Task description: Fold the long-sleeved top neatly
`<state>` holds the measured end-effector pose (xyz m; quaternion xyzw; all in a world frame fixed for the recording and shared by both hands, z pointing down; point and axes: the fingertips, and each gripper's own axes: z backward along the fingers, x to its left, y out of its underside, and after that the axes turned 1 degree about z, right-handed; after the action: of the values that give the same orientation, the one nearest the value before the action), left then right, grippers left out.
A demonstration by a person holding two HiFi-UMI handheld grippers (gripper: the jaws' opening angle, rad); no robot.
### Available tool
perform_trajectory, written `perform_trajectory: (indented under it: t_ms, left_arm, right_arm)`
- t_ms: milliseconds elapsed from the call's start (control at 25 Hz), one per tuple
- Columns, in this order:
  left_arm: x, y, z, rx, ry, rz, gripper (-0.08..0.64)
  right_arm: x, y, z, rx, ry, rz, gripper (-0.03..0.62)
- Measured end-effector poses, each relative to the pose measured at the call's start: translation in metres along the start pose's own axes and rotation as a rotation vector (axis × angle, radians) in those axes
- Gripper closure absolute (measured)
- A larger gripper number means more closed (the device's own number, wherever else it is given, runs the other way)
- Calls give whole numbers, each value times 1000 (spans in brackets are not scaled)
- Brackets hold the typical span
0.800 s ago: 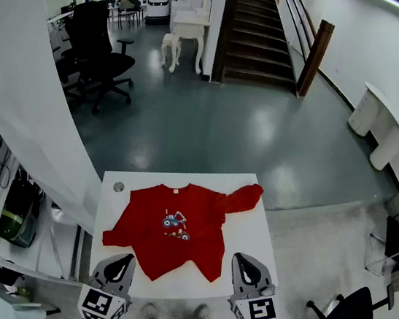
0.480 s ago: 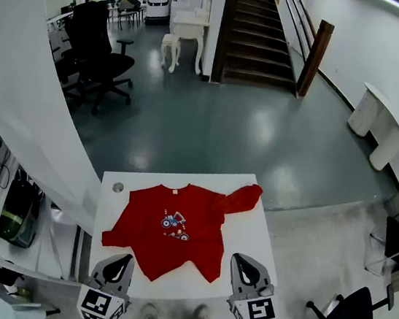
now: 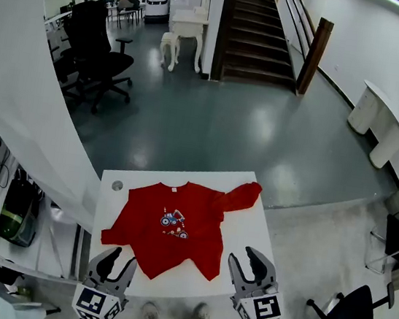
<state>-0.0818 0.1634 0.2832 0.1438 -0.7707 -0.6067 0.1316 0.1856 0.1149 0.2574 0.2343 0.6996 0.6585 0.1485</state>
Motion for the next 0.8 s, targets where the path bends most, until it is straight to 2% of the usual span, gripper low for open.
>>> perform_trajectory:
  t_ms: [80, 160, 320, 800]
  left_arm:
    - [2, 1, 0, 0, -8, 6, 293]
    - [5, 3, -1, 2, -23, 15, 215]
    - [7, 7, -4, 13, -39, 24, 190]
    - [2, 40, -27, 100, -13, 14, 190]
  right_arm:
    - [-1, 2, 0, -1, -16, -9, 325]
    - [-4, 1, 1, -14, -26, -18, 219]
    - [-10, 0, 1, -32, -22, -20, 206]
    - [-19, 21, -24, 13, -25, 0, 207]
